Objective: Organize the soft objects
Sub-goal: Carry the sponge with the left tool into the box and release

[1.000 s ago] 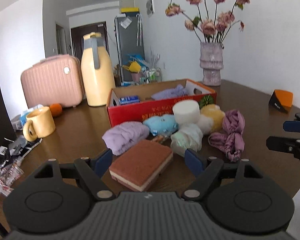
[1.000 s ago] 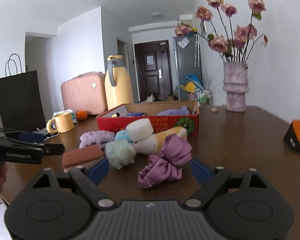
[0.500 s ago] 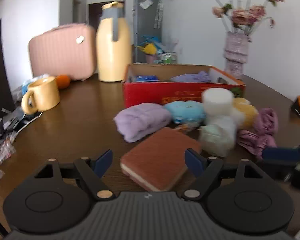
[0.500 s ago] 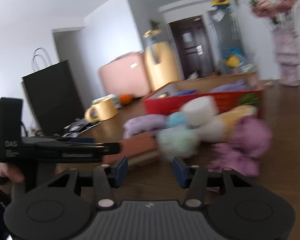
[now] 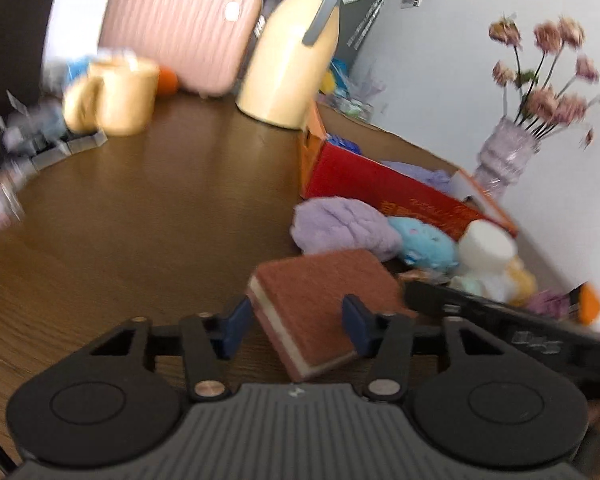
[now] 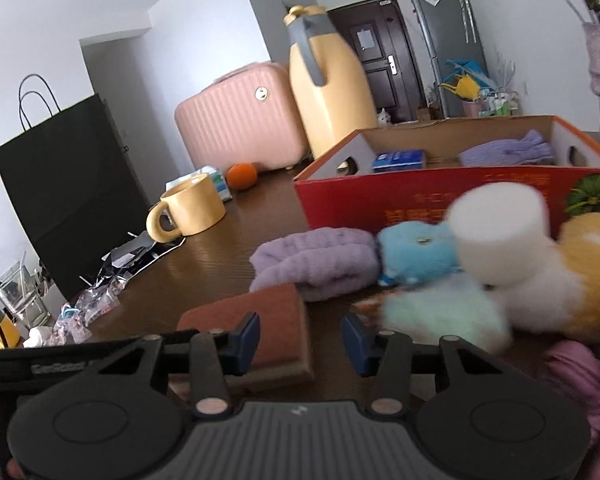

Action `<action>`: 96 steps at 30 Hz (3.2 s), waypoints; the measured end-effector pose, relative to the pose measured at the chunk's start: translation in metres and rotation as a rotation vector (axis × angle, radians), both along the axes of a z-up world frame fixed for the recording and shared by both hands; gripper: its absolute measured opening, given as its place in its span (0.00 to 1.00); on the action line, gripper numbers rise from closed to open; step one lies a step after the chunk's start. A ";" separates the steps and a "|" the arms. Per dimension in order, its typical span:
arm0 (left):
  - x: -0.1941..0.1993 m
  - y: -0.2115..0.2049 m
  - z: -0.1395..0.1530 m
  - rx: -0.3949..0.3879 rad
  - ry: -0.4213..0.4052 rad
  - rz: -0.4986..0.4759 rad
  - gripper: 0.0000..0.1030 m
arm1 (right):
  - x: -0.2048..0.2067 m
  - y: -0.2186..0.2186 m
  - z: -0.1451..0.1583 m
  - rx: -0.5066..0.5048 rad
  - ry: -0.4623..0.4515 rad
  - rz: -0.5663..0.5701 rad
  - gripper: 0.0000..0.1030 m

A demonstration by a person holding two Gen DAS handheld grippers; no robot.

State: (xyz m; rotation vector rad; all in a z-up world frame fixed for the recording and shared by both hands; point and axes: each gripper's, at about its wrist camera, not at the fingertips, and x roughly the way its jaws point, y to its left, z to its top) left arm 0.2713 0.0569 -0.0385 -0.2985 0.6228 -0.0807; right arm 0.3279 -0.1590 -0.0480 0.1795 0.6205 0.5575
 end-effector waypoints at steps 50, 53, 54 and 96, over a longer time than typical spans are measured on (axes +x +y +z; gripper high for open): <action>0.050 -0.076 0.090 -0.123 -0.054 -0.365 0.30 | 0.041 -0.087 0.090 0.079 -0.084 -0.074 0.26; 0.119 -0.080 0.113 -0.087 -0.051 -0.347 0.30 | 0.123 -0.075 0.099 0.050 -0.016 -0.075 0.27; 0.150 -0.079 0.115 -0.062 -0.037 -0.328 0.31 | 0.149 -0.070 0.097 0.045 0.026 -0.079 0.27; 0.121 -0.057 0.175 0.402 -0.296 -0.072 0.98 | 0.069 -0.172 0.174 -0.173 -0.206 -0.343 0.75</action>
